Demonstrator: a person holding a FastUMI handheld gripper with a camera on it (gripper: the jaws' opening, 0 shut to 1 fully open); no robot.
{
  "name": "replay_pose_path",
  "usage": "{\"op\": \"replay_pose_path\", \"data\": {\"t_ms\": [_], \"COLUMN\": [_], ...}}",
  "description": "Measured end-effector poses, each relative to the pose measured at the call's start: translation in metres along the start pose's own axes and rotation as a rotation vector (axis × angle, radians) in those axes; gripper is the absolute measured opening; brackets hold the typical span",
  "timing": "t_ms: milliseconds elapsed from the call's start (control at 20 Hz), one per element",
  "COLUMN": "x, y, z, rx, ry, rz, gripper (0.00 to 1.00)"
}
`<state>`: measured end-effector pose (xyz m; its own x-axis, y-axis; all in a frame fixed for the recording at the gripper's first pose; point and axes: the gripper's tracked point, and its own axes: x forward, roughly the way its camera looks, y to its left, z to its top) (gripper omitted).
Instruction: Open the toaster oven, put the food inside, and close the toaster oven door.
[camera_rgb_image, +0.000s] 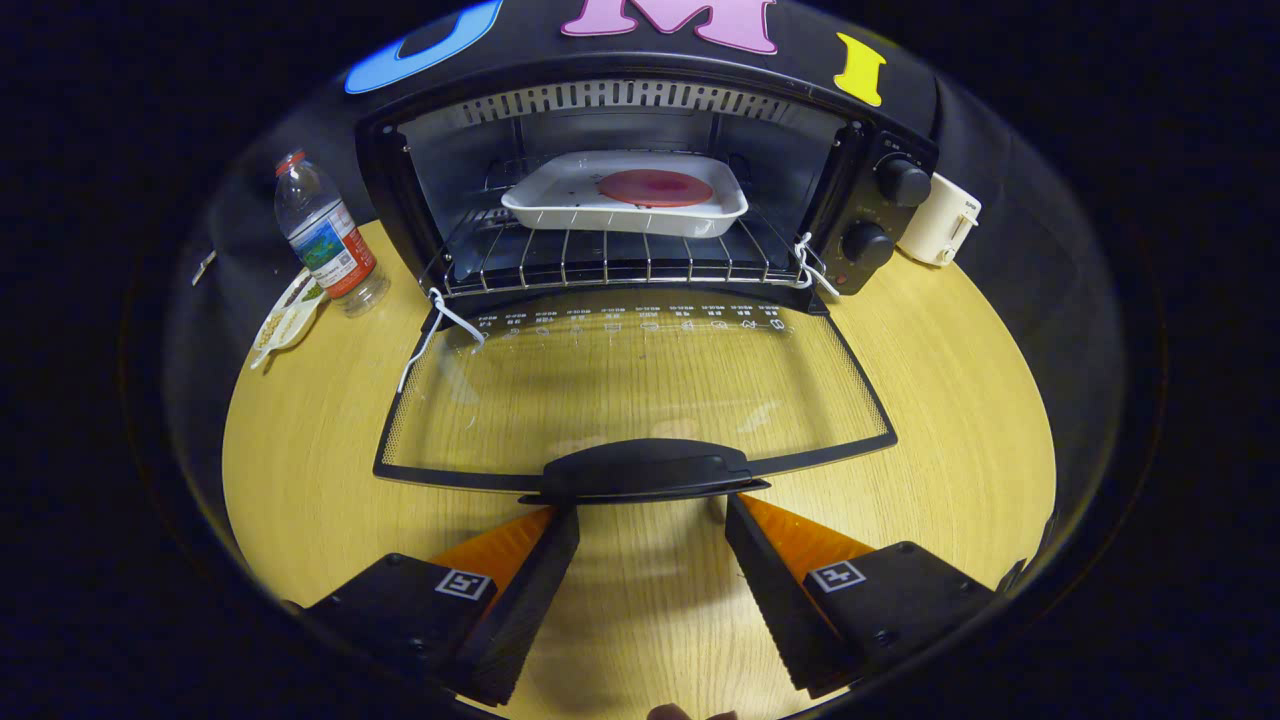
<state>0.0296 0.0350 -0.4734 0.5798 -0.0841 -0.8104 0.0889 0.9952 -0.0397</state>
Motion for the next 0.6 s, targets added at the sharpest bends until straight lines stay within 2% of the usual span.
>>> {"op": "replay_pose_path", "data": {"t_ms": [250, 600], "x": [-0.016, -0.058], "y": [-0.002, -0.003], "z": [0.008, 0.041], "rx": [0.015, -0.016], "ry": [-0.028, -0.154], "rz": [0.001, 0.043], "gripper": [1.00, 1.00]}}
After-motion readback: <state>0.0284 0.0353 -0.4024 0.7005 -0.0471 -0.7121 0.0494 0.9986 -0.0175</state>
